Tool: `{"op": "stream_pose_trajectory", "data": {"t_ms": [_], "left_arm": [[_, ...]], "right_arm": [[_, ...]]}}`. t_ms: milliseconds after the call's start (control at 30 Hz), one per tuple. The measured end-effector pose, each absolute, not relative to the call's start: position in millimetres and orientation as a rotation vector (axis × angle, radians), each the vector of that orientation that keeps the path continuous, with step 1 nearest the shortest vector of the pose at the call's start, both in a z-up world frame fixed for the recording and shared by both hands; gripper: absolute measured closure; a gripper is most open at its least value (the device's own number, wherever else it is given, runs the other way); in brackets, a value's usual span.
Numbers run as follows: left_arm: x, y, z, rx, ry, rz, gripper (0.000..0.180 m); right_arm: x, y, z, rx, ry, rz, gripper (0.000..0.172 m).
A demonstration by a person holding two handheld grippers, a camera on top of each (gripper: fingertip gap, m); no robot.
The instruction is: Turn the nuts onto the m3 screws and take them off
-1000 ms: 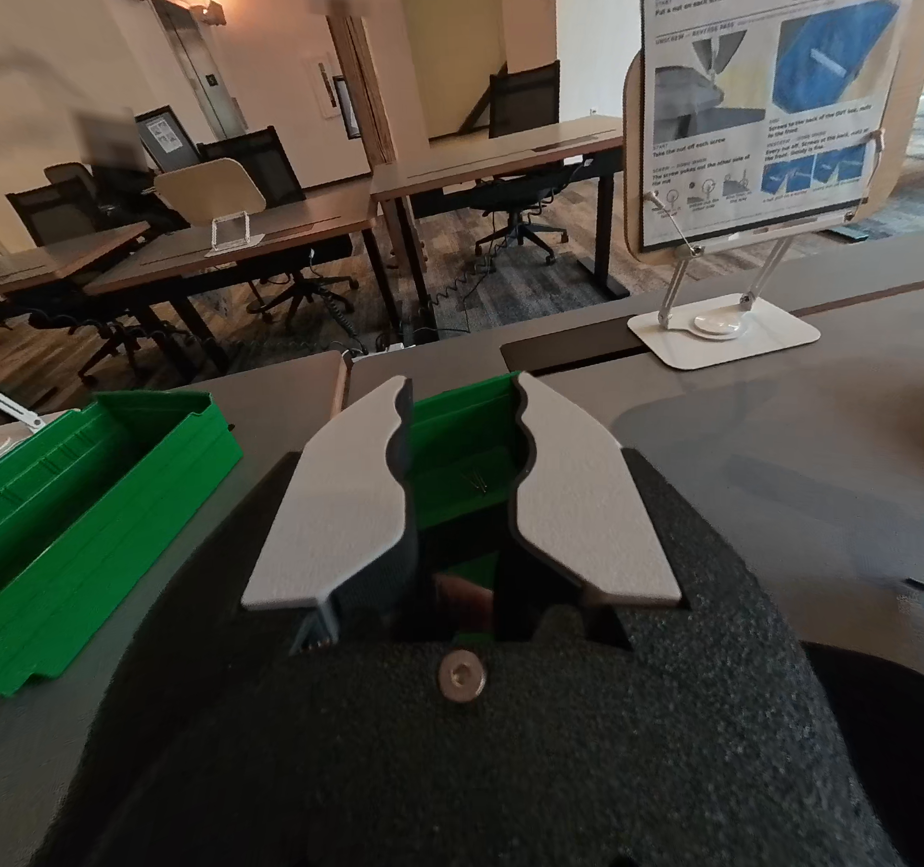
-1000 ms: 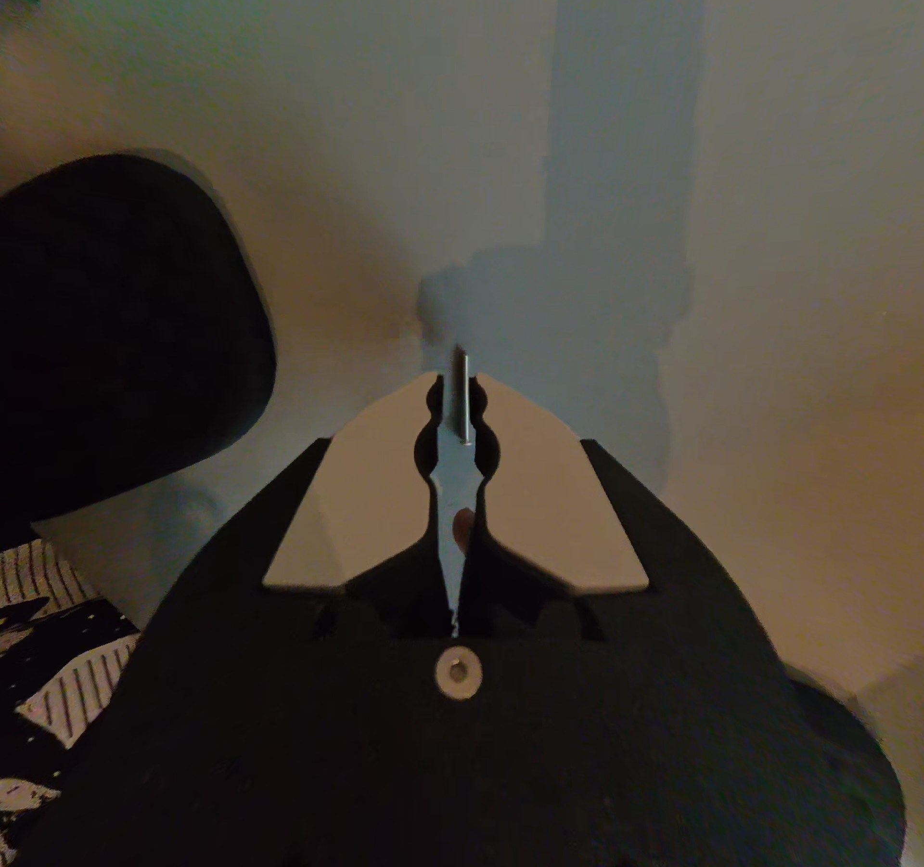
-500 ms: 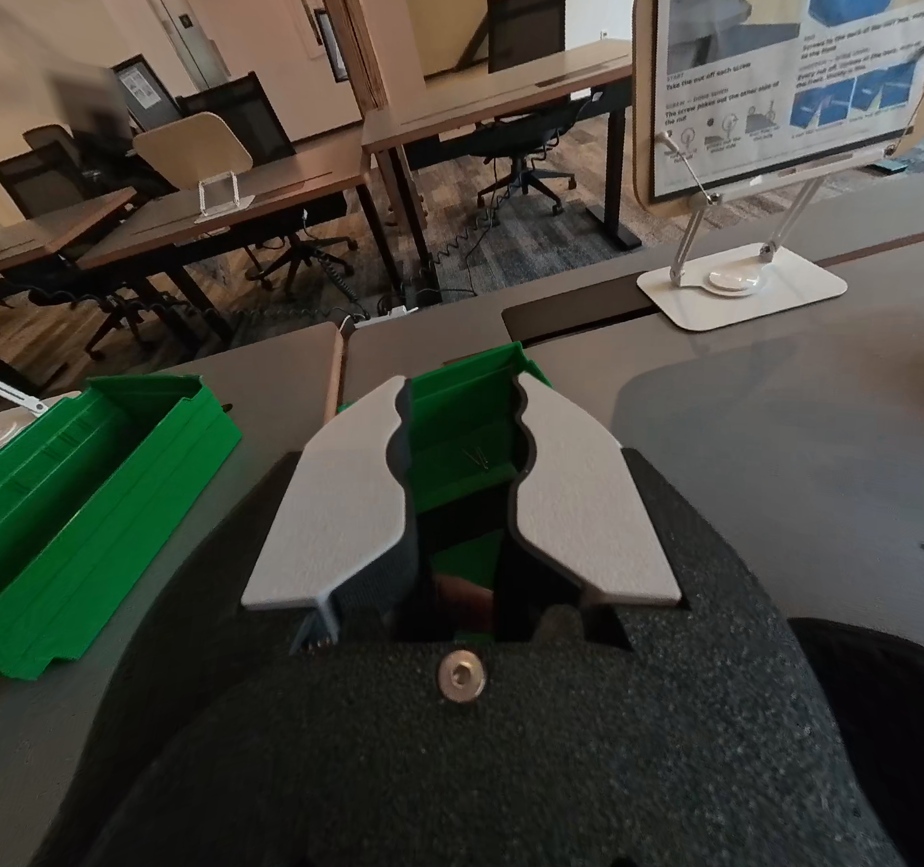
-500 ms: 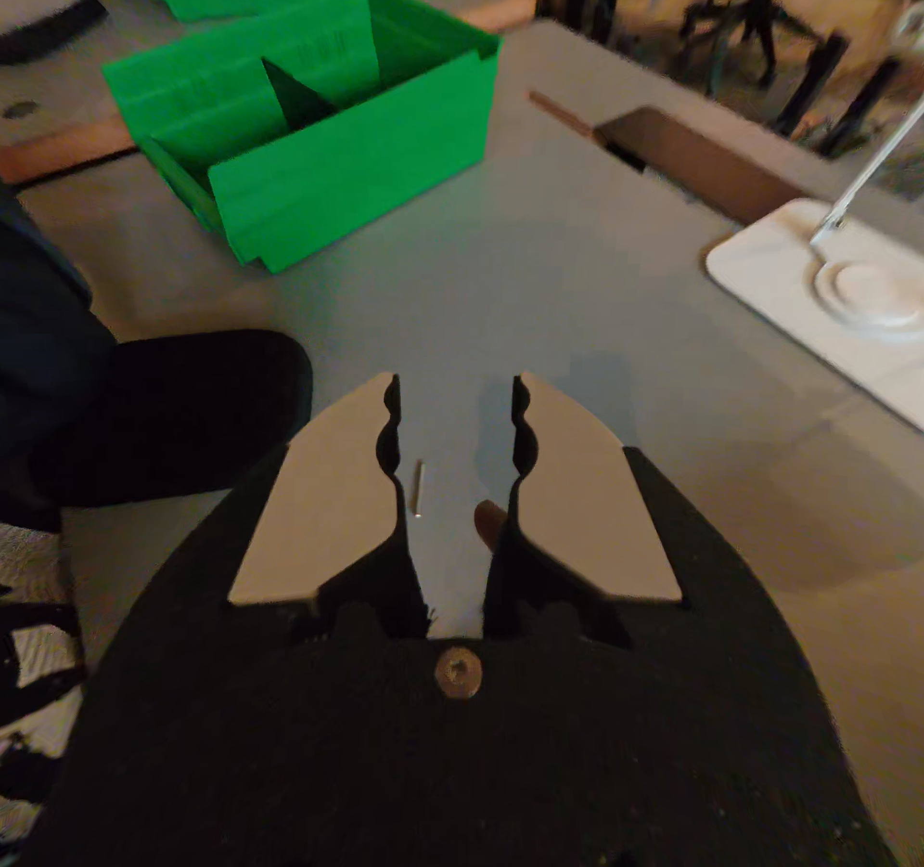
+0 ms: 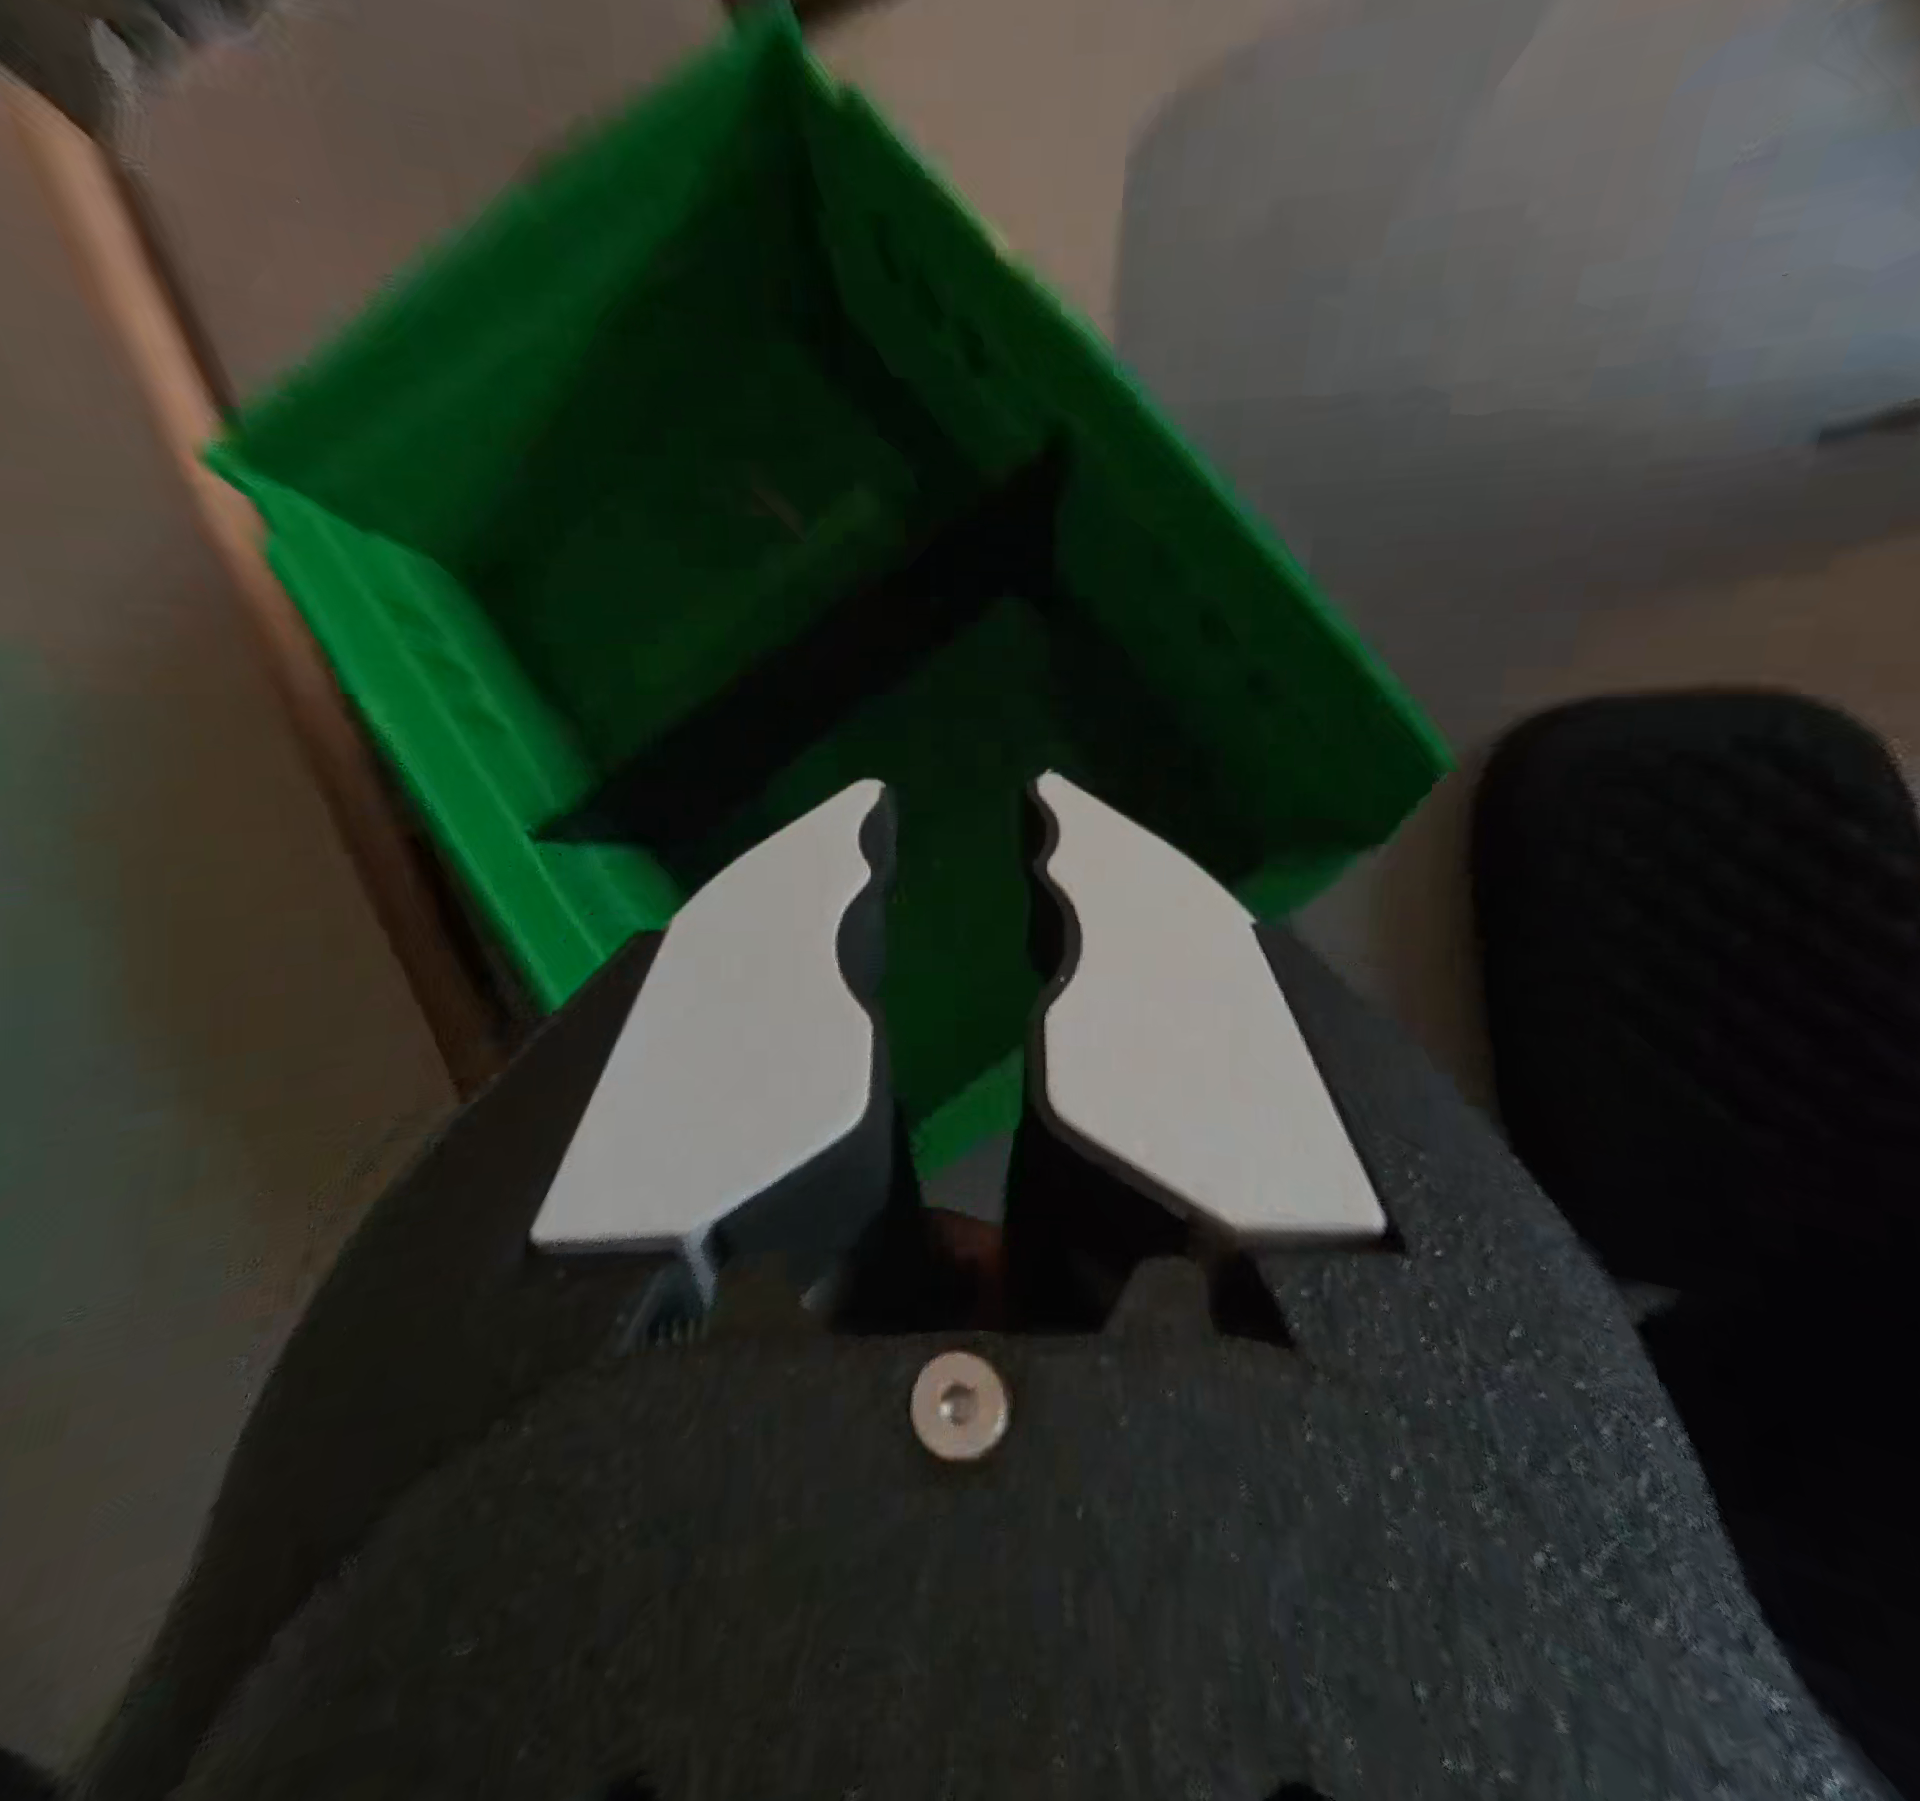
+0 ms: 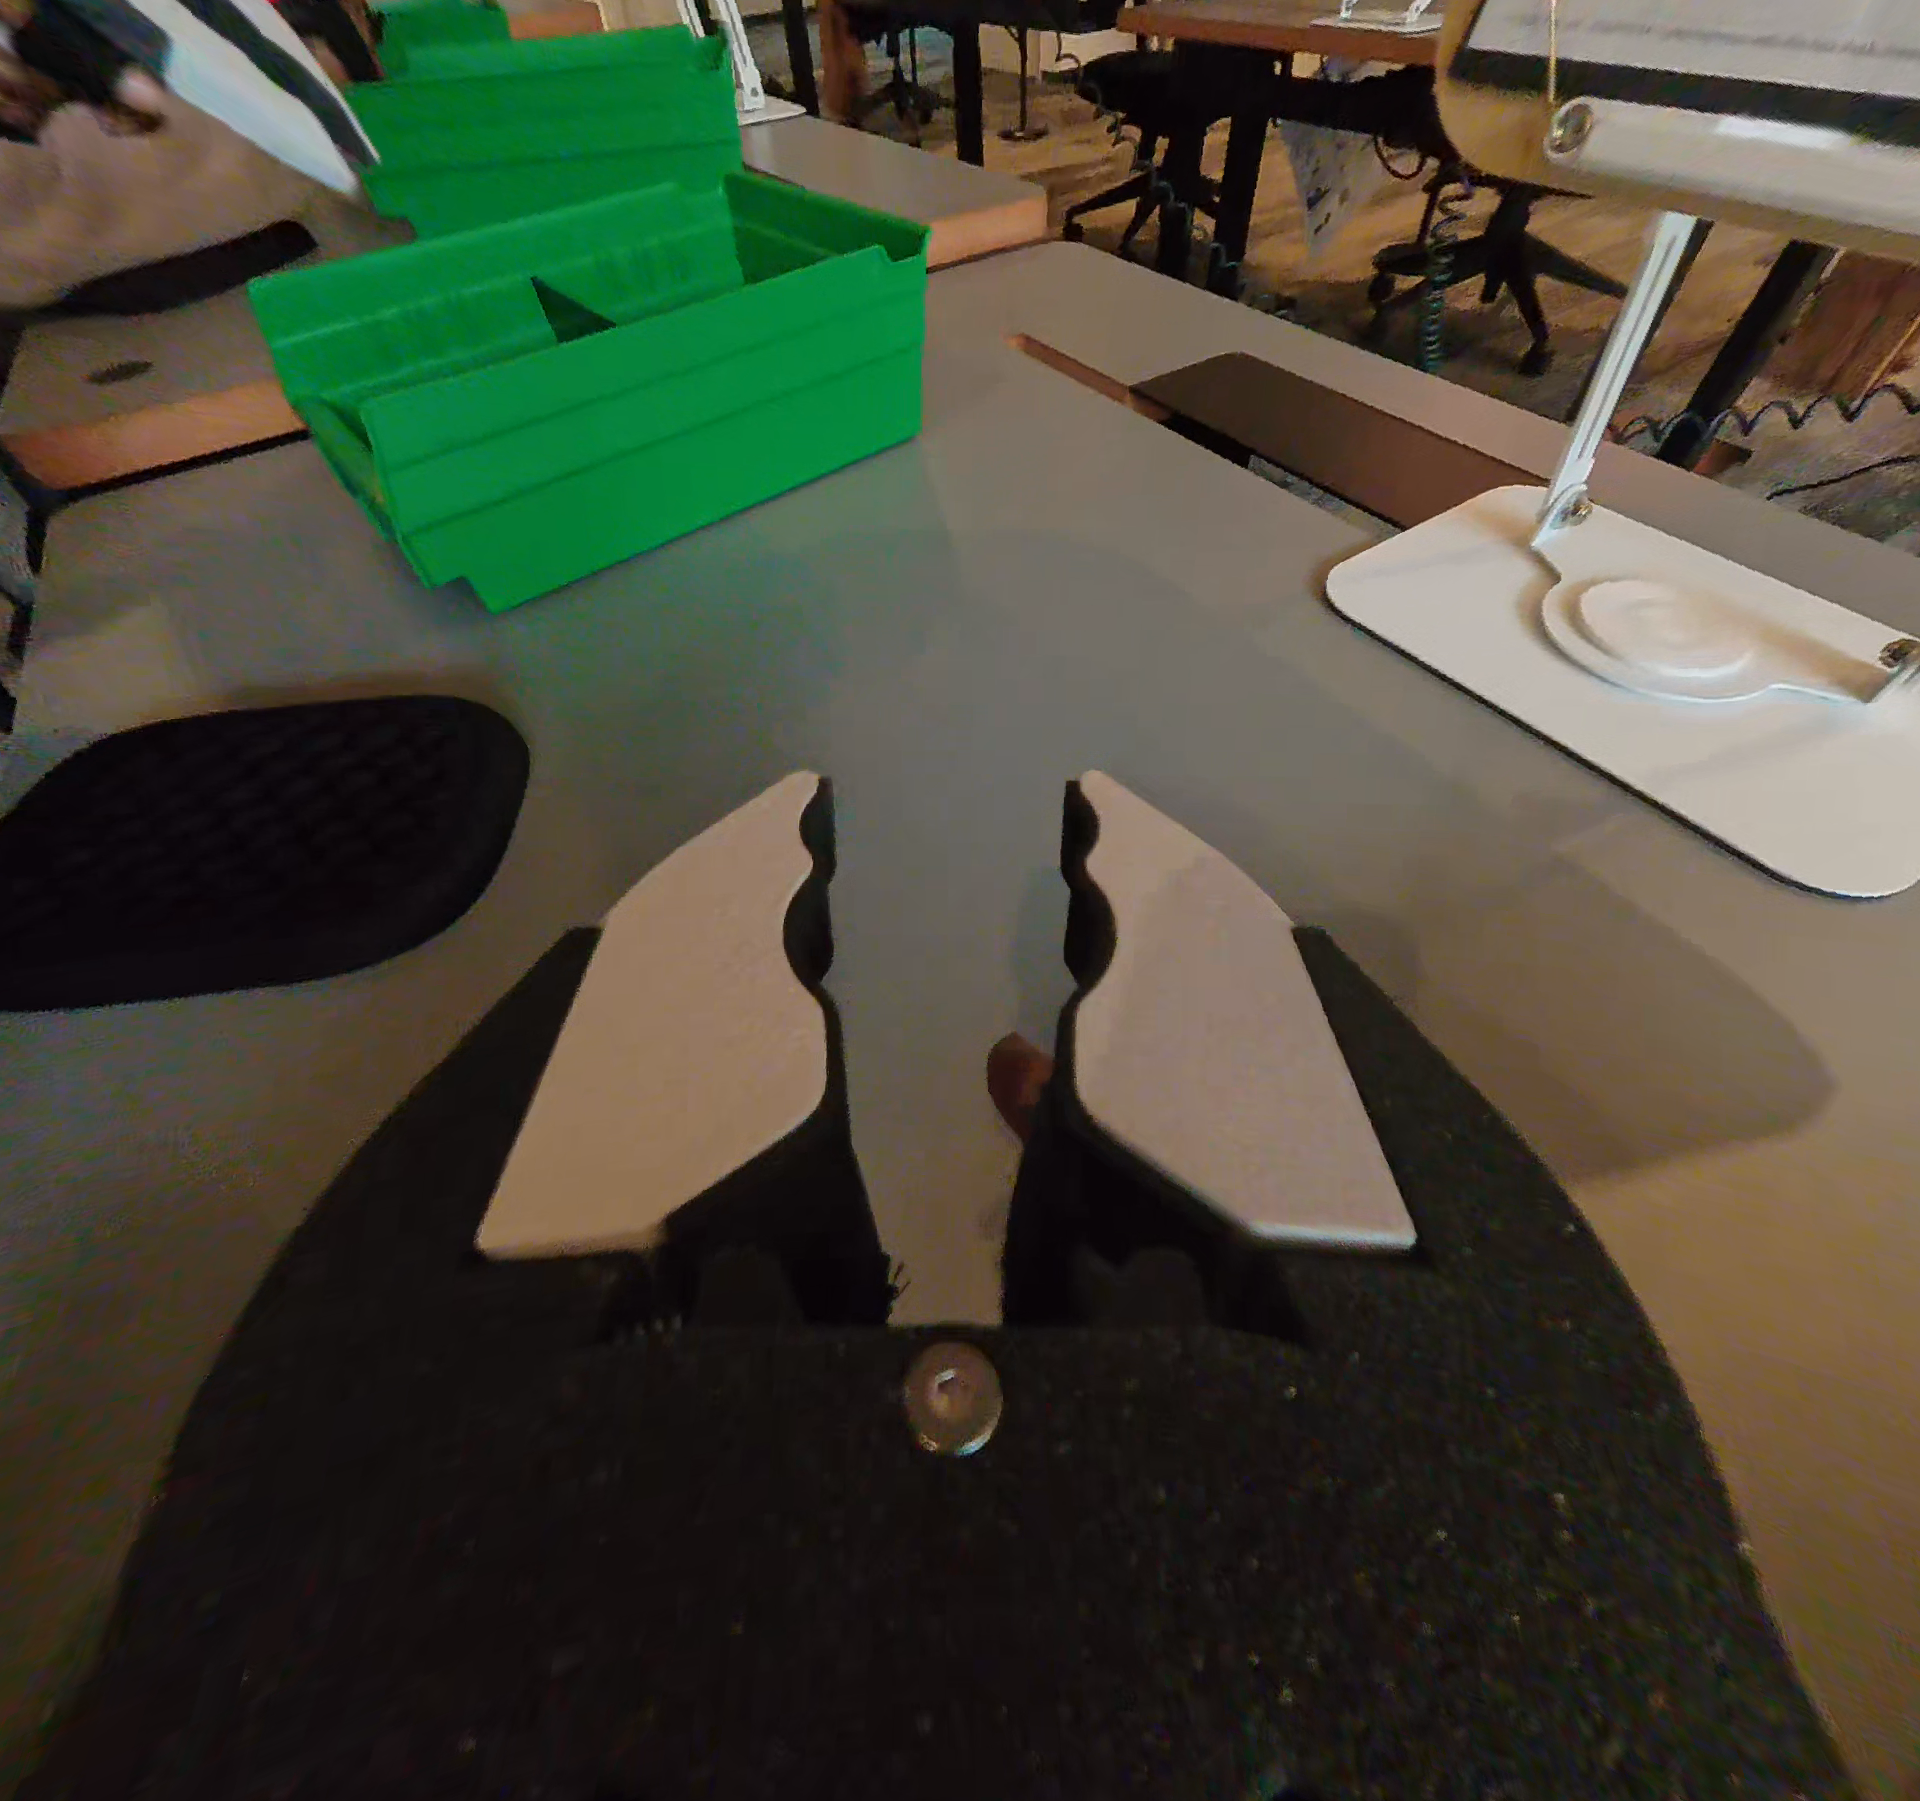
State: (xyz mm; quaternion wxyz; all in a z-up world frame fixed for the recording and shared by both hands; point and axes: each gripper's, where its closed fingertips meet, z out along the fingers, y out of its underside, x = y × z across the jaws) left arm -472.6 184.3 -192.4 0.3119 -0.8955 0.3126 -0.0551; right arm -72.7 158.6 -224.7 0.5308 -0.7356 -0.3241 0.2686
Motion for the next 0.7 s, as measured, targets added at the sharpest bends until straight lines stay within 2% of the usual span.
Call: {"op": "stream_pose_trajectory", "data": {"t_ms": [300, 433, 700], "left_arm": [[-490.2, 199.1, -302.0, -2.797, 0.807, 0.054, 0.165], [-503.3, 209.2, -318.9, -2.878, 0.7, 0.091, 0.171], [-506.9, 206.5, -333.9, -2.967, 0.67, 0.005, 0.171]], "right_arm": [[-64.8, 156.7, -221.4, -1.717, -0.698, 0.728, 0.132], [-63.0, 156.1, -220.1, -1.705, -0.692, 0.722, 0.132], [-62.5, 157.3, -222.6, -1.71, -0.699, 0.689, 0.131]]}}
